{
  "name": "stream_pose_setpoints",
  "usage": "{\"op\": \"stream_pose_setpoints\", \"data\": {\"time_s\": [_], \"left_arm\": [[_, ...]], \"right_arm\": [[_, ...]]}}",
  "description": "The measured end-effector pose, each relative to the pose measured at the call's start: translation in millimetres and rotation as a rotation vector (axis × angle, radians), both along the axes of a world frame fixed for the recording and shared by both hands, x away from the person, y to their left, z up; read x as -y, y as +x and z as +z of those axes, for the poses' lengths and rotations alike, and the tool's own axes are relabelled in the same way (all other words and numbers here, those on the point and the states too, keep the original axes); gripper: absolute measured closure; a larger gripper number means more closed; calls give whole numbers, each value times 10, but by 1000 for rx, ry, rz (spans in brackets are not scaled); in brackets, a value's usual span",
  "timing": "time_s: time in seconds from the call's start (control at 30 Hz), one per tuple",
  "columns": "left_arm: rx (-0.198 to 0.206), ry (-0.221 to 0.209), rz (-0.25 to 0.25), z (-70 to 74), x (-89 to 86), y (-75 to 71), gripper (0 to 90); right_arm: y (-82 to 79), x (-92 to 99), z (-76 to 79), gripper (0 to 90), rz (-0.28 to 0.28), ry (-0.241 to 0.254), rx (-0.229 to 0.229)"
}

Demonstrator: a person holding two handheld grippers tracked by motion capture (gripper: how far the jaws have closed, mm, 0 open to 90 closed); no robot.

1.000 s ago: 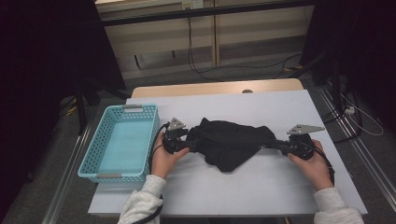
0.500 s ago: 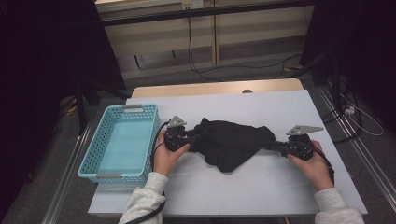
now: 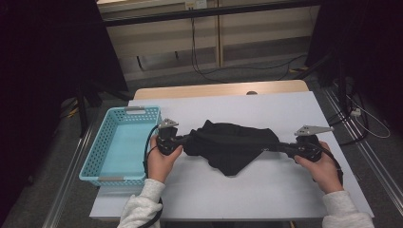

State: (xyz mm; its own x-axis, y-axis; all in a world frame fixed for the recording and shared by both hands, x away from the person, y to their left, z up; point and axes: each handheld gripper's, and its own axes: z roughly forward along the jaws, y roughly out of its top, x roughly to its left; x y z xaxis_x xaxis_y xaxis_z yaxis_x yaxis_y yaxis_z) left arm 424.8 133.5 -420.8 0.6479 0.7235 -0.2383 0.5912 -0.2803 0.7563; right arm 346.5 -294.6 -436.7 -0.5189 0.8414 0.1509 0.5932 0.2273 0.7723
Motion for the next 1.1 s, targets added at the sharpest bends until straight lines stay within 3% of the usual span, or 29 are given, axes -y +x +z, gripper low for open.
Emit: {"op": "stream_pose_setpoints", "data": {"time_s": [0.07, 0.17, 0.27, 0.33, 0.43, 0.5, 0.77, 1.1], "left_arm": [[-42, 3, 14, -104, 4, 27, 860], [-76, 24, 20, -191, 1, 48, 860], [-84, 8, 25, -183, -25, 59, 860], [-68, -4, 36, -175, -41, 63, 858], [-74, -26, 35, -181, -50, 65, 853], [-79, -25, 36, -182, -59, 65, 852], [-38, -104, 48, -39, -98, 40, 854], [-21, -116, 55, 69, -117, -2, 854]], "right_arm": [[30, -26, -44, 824, -11, -18, -17], [86, -47, -117, 804, -52, -7, -41], [123, -43, -136, 789, -95, 29, -31], [134, -36, -139, 785, -87, 54, -25], [138, -59, -155, 792, -61, 39, -28], [135, -63, -147, 853, -52, 55, -20], [69, 43, 0, 864, -78, 144, 46], [13, 26, 130, 864, -72, 134, 81]]}}
